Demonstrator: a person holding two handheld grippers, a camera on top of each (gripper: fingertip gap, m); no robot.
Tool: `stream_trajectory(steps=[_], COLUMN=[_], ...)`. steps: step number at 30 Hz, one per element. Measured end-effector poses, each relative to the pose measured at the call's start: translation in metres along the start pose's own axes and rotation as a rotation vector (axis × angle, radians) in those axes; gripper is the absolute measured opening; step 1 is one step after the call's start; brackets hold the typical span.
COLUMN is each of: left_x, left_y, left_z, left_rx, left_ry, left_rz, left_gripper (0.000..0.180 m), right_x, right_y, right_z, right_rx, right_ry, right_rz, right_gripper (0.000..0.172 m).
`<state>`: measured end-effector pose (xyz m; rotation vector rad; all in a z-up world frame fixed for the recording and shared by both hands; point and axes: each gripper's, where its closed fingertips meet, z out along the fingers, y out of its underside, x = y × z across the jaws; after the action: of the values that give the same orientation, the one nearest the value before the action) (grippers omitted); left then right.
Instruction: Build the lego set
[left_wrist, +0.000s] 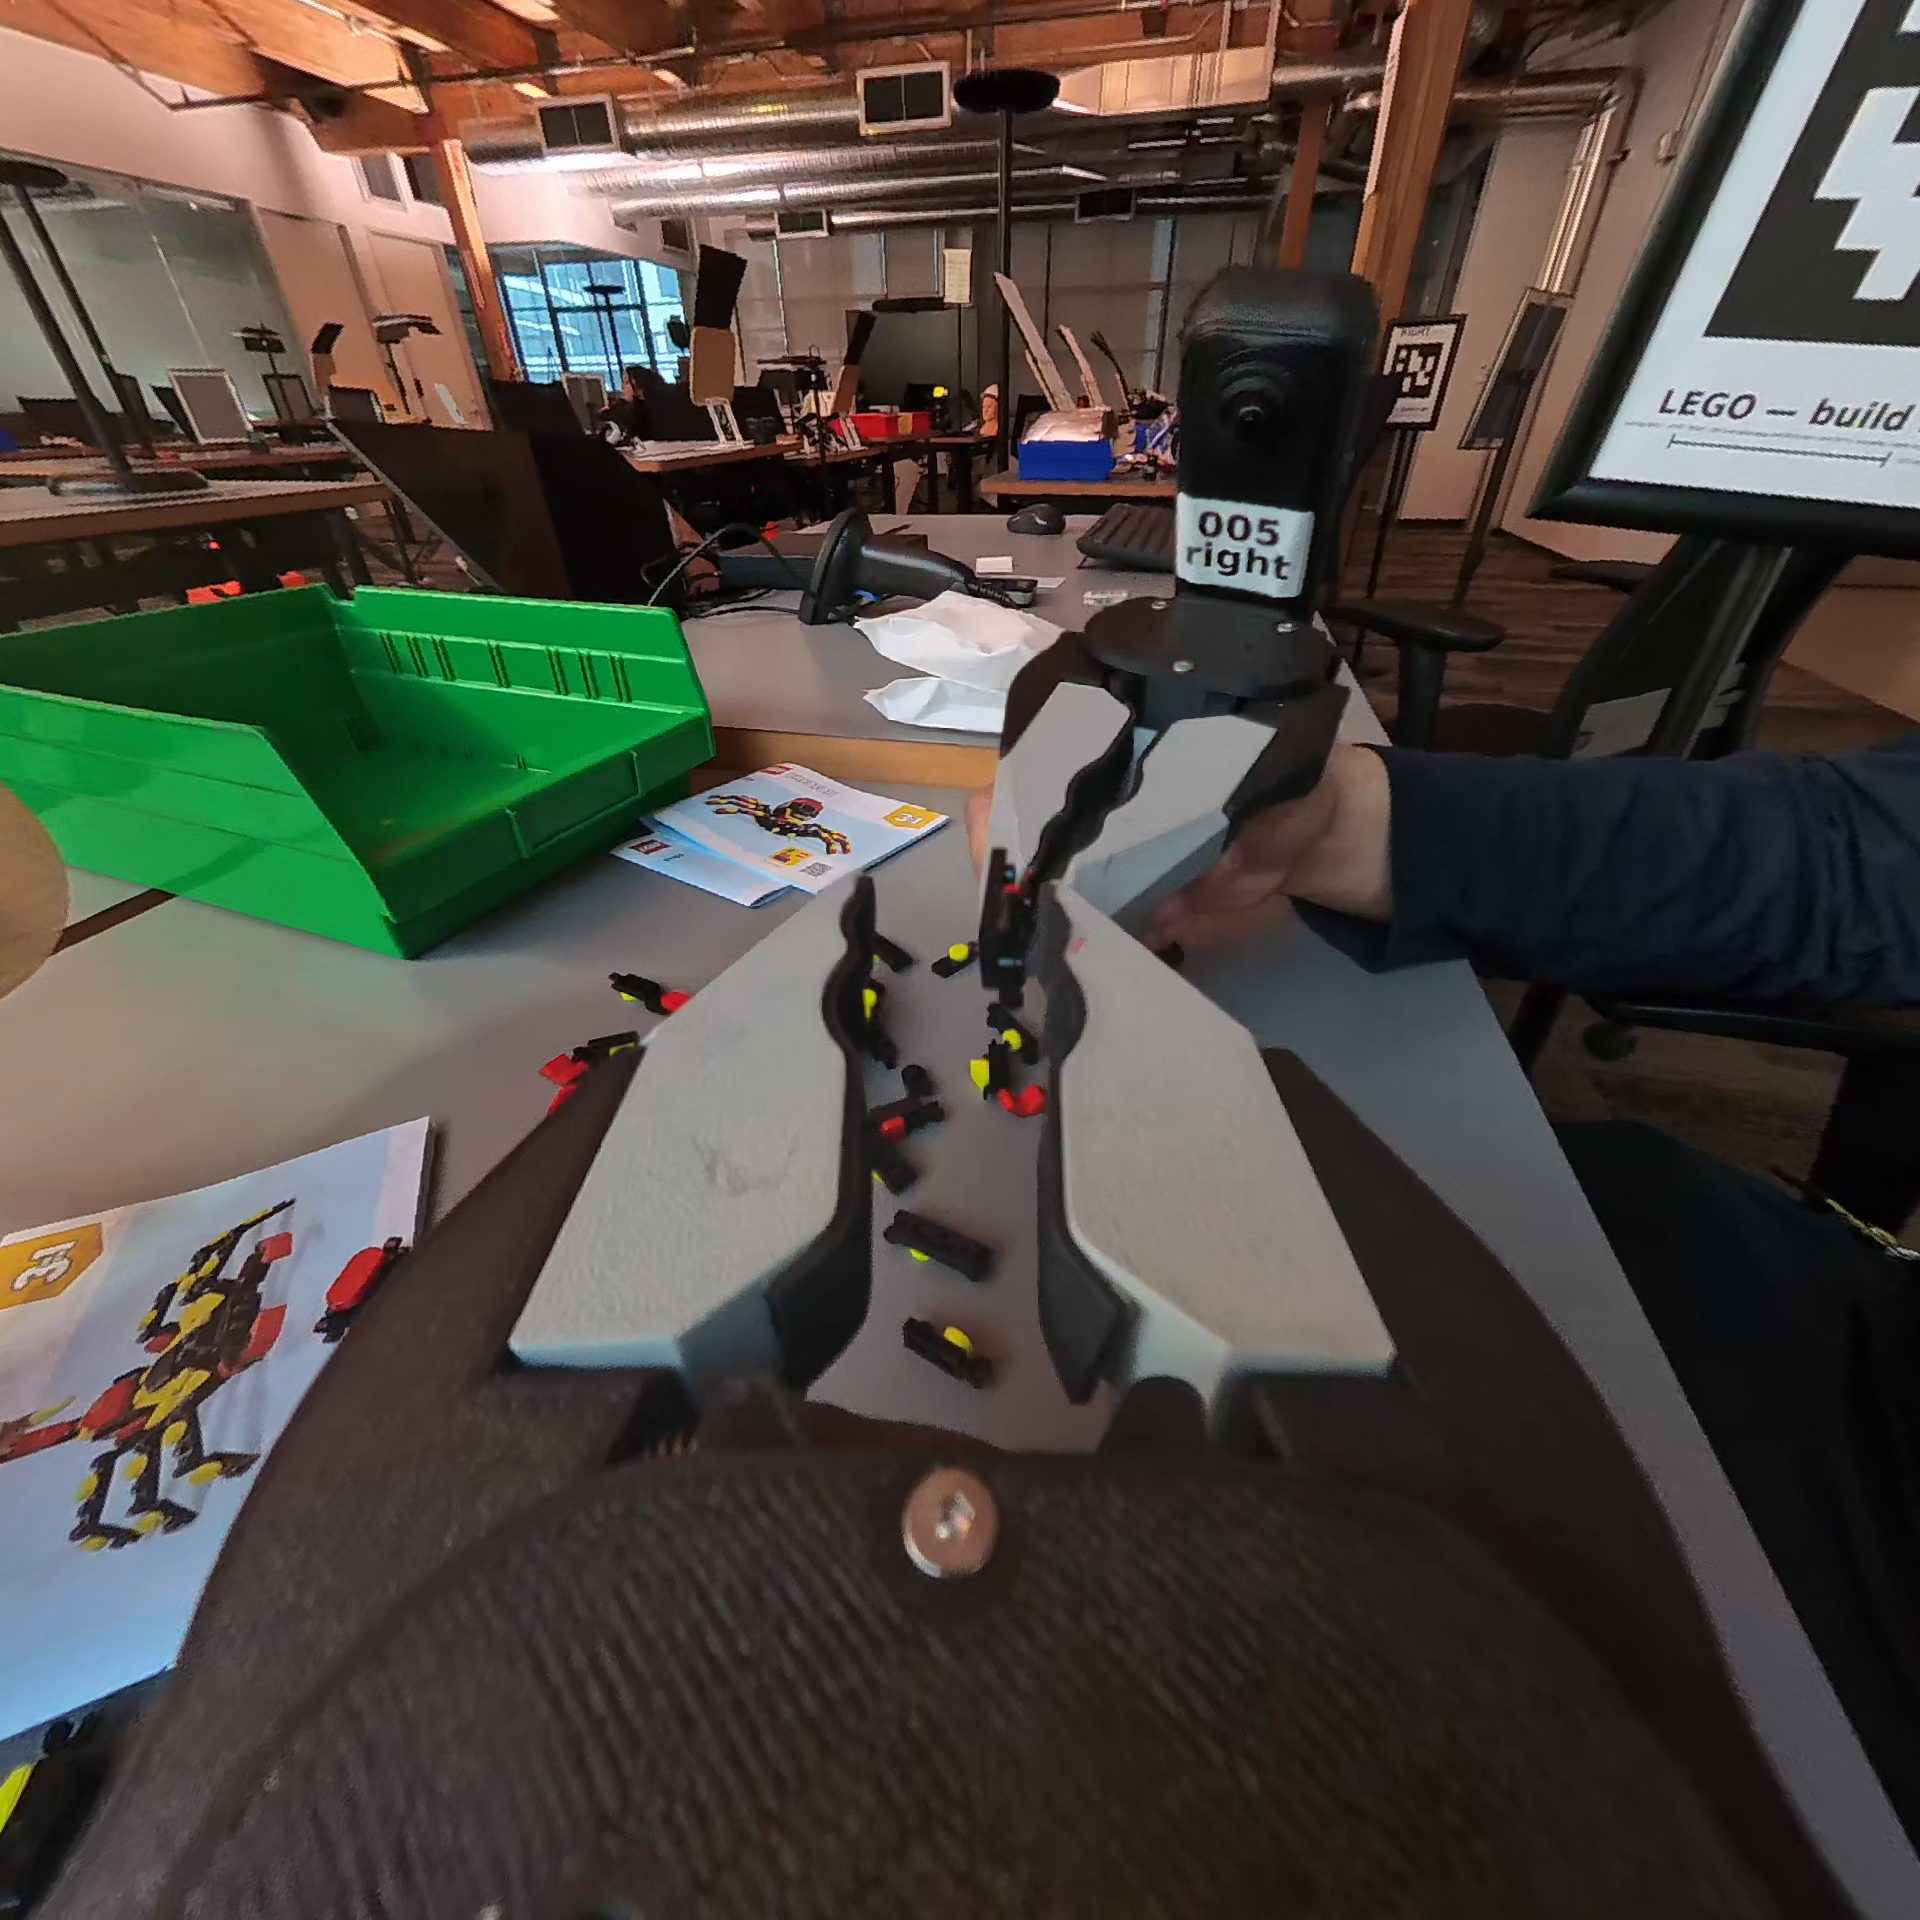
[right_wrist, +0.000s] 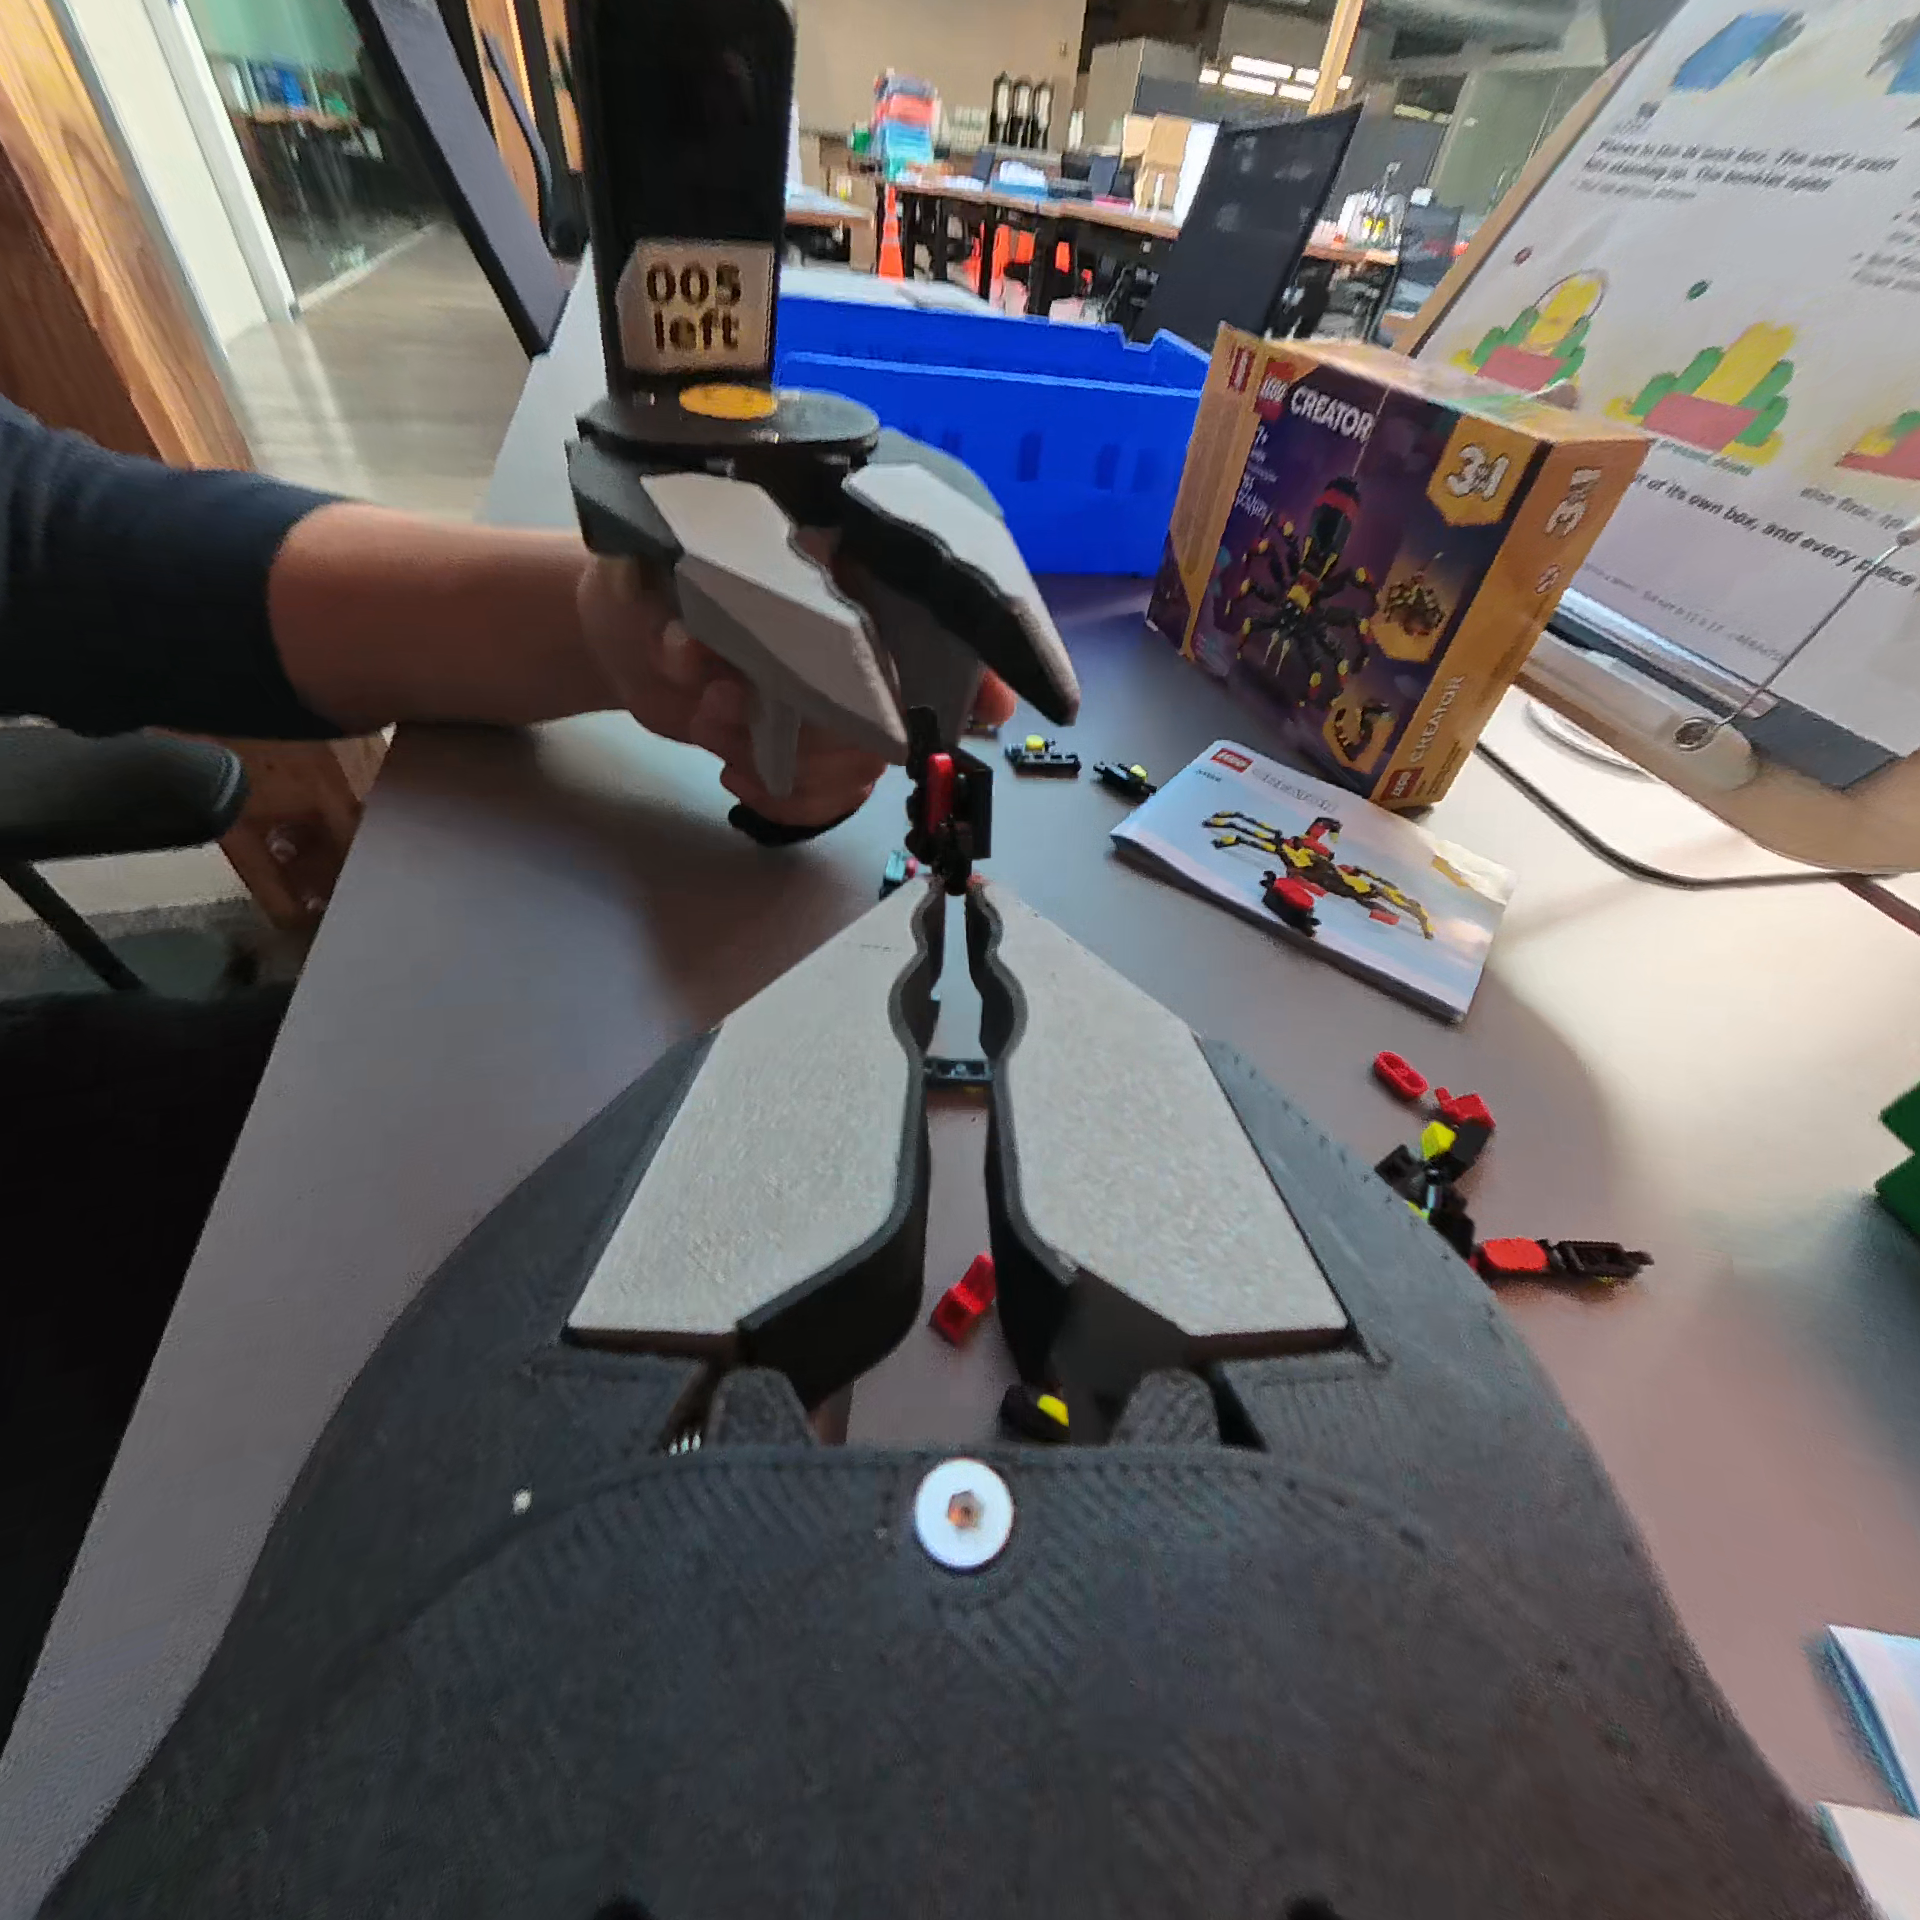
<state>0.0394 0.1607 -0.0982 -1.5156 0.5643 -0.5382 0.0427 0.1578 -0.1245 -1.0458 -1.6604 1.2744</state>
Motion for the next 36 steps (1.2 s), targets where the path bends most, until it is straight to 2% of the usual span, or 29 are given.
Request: stream_trajectory(steps=[6,12,15,22,27,32,34,36], left_x=[0.006,0.005,0.004,0.006,-0.001,-0.018,-0.027,-0.043], left_y=[0.028,0.026,0.021,0.021,0.020,0.016,0.016,0.018], left_z=[0.001,0.001,0.001,0.005,0.010,0.009,0.006,-0.003], left_rx=[-0.184,-0.175,-0.147,-0.134,-0.137,-0.206,-0.222,-0.242], left_ry=[0.050,0.030,0.033,-0.004,-0.116,-0.346,-0.386,-0.436], left_rz=[0.018,0.065,0.041,0.152,0.271,0.570,0.556,0.501], left_gripper=[0.007,0.007,0.007,0.007,0.006,0.006,0.006,0.007], right_x=[-0.003,0.000,-0.003,0.001,0.010,0.007,0.011,0.021], right_y=[0.011,0.004,-0.002,-0.004,-0.003,0.016,0.012,-0.004], right_z=[0.005,0.003,0.002,0.001,0.000,0.010,0.008,0.000], right_rx=[-0.065,-0.024,0.021,0.039,0.018,-0.089,-0.067,0.036], right_ry=[0.002,0.026,-0.011,-0.009,0.009,-0.040,-0.011,0.043], right_rz=[-0.047,-0.043,0.014,0.074,0.136,0.275,0.246,0.219], right_gripper=[0.000,0.001,0.009,0.003,0.003,0.001,0.001,0.001])
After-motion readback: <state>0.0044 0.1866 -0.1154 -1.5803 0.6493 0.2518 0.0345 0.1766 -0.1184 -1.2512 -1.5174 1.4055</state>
